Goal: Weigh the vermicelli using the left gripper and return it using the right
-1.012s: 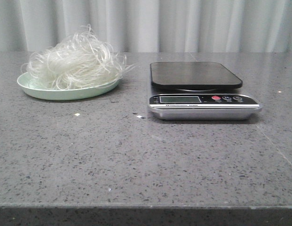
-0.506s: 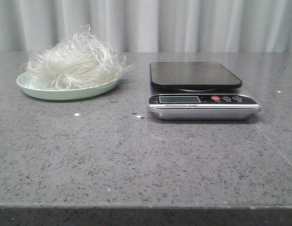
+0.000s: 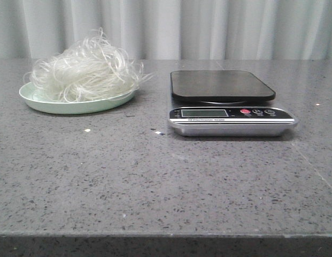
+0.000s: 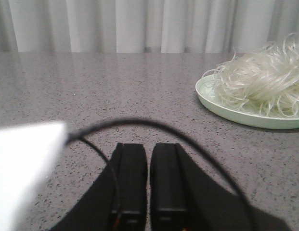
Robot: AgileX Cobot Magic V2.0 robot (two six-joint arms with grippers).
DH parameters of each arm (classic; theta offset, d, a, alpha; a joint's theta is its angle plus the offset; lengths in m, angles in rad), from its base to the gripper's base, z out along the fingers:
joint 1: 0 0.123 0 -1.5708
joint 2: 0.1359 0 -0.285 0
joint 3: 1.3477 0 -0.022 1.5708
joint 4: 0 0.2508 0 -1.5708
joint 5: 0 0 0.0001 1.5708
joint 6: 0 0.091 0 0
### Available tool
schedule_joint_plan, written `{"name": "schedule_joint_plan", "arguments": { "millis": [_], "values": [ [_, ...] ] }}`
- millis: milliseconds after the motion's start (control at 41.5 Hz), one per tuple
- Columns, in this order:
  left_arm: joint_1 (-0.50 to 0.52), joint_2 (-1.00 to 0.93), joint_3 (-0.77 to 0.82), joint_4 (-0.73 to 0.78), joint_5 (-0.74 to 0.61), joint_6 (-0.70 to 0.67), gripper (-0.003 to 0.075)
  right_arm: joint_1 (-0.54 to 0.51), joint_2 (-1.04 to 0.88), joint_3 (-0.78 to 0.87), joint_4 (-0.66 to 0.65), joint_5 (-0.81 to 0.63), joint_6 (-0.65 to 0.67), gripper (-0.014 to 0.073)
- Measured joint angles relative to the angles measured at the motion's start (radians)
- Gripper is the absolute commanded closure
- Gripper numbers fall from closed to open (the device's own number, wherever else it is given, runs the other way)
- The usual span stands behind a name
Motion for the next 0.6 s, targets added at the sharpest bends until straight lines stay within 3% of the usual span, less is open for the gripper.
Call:
{"name": "schedule_joint_plan", "arguments": {
  "millis": [217, 602],
  "values": [
    [0.000, 0.000, 0.000, 0.000, 0.000, 0.000, 0.0577, -0.021, -0.141, 0.122, -0.002, -0.030, 0.004, 0.0442],
    [0.000, 0.000, 0.000, 0.000, 0.005, 0.000, 0.0577, -0.022, -0.145, 0.125, 0.002, -0.017, 0.006, 0.0442]
  ]
}}
